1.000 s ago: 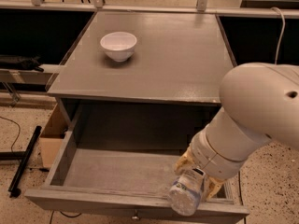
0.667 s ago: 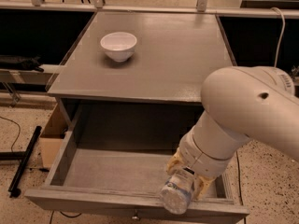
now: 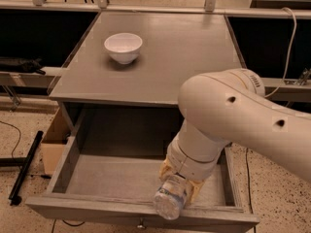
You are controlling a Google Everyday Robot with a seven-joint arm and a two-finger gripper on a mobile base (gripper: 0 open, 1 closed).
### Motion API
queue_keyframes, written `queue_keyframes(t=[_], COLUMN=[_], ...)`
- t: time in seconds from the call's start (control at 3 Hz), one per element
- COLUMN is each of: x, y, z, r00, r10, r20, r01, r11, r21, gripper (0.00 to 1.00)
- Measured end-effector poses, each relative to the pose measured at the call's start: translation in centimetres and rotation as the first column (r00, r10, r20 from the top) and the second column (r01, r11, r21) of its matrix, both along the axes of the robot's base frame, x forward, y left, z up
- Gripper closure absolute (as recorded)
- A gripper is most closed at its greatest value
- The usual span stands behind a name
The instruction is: Place blue plastic bottle into top drawer
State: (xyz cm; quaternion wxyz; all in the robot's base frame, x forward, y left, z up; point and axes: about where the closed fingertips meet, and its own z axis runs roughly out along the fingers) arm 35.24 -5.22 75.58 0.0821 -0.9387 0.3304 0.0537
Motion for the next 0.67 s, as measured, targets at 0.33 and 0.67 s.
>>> queue_keyframes(t=[0.33, 0.67], x=[2.3, 4.5], y=[0.7, 1.1], z=[0.2, 0.3], r00=[0.9999, 0.9995], r10=[0.002, -0.003], r20=[0.013, 0.032], r01=[-0.001, 0.005], r11=[1.0, 0.999], r21=[-0.029, -0.053], gripper=[1.0, 1.0])
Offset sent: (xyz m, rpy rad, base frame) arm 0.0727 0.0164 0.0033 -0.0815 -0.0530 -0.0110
